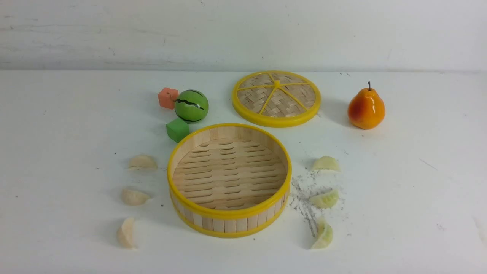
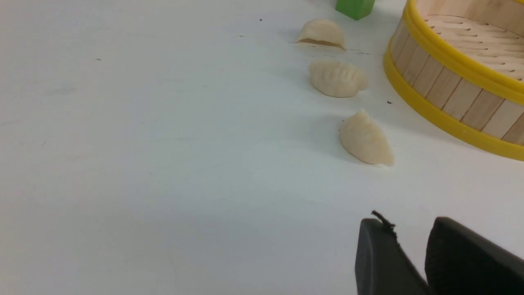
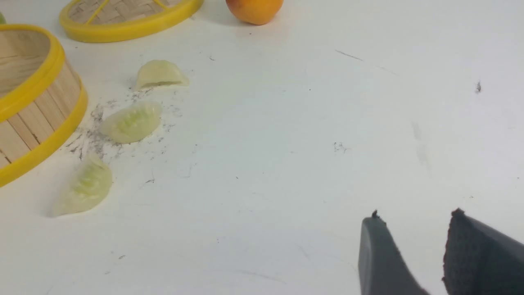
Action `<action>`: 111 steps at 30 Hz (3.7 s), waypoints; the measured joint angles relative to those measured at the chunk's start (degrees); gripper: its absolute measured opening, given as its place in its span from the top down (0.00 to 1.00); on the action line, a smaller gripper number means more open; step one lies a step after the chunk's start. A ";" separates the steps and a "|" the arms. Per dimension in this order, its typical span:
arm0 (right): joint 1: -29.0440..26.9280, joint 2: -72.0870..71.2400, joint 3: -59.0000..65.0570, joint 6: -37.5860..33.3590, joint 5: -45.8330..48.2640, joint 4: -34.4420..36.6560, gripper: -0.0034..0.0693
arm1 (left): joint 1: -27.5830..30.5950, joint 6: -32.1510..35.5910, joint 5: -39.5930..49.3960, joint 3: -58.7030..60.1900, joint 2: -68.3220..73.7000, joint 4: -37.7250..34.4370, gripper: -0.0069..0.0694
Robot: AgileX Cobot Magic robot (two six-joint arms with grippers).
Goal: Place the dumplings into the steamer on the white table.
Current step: 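Reach for and grasp a dumpling on the table with the left gripper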
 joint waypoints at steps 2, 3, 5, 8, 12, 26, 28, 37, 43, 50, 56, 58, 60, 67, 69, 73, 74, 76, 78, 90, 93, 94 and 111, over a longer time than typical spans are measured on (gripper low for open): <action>0.00 0.00 0.00 0.00 0.00 0.00 0.62 | 0.00 0.00 0.00 0.00 0.00 0.00 0.68; 0.00 0.00 0.00 0.00 0.00 0.00 0.62 | 0.00 0.00 0.00 0.00 0.00 0.00 0.68; 0.00 0.00 0.00 0.00 0.00 0.00 0.62 | 0.00 0.00 0.00 0.00 0.00 0.00 0.68; 0.00 0.00 0.00 0.00 0.00 0.00 0.62 | 0.00 0.00 0.00 0.00 0.00 0.00 0.68; 0.00 0.00 0.00 0.00 0.00 0.00 0.62 | 0.00 0.00 0.00 0.00 0.00 0.18 0.67; 0.00 0.00 0.18 -0.06 -1.80 -3.28 0.62 | 0.00 0.00 -3.35 0.00 0.00 0.86 0.66; 0.00 0.00 0.56 -0.06 -5.16 -4.90 0.62 | 0.00 0.00 -7.28 0.00 0.00 0.86 0.66; 0.00 0.00 0.62 0.00 -41.16 -6.03 0.62 | 0.00 0.02 -30.14 0.00 0.00 0.86 0.65; 0.00 0.00 0.62 1.19 -59.30 -6.08 0.62 | 0.00 -1.41 -45.48 0.00 0.00 0.86 0.65; 0.00 0.00 0.34 3.26 -61.71 -6.03 0.64 | 0.00 -18.57 -57.76 -1.34 0.00 0.21 0.65; 0.00 0.26 -7.31 3.43 -57.44 -5.56 0.88 | 0.00 -25.90 -50.78 -16.05 2.34 0.29 0.82; 0.00 1.40 -10.68 3.43 -53.62 -4.66 0.96 | 0.00 -25.10 -46.58 -22.23 6.48 0.29 0.93; 0.00 3.32 -13.42 3.33 -47.01 -4.28 0.97 | 0.00 -22.57 -42.74 -26.70 11.06 0.44 0.93; 0.00 13.90 -21.48 -1.52 -13.16 -4.70 0.96 | 0.00 -15.99 -35.25 -30.89 31.43 0.61 0.93; 0.00 18.83 -22.92 -2.12 -3.14 -4.86 0.96 | 0.00 -16.96 -31.77 -31.34 39.77 0.61 0.93; 0.00 27.36 -24.32 -2.18 8.55 -4.38 0.96 | 0.00 -20.65 -14.21 -36.06 52.39 0.66 0.93; 0.13 29.25 -24.56 -2.21 10.42 -3.38 0.96 | 0.00 -20.78 -8.76 -37.67 54.92 0.66 0.93; 0.68 31.80 -24.68 -2.61 11.80 -1.04 0.96 | 0.00 -20.12 -0.69 -39.84 58.44 0.48 0.93; 1.75 34.19 -24.75 -4.00 12.32 2.04 0.96 | 0.00 -17.97 6.08 -41.91 61.53 -0.72 0.93; 14.13 48.47 -24.99 -32.40 12.68 26.18 0.96 | -0.31 5.07 23.86 -47.55 75.81 -21.81 0.93; 14.58 50.37 -25.17 -33.61 12.24 27.48 0.96 | -3.25 -1.70 23.64 -50.18 78.93 -12.25 0.93; 14.58 50.75 -25.25 -33.75 12.08 27.79 0.96 | -5.98 -6.48 23.38 -51.49 80.22 -6.45 0.93; 14.58 50.95 -25.36 -34.13 13.60 28.27 0.95 | -16.50 -40.14 13.96 -55.87 96.80 23.83 0.49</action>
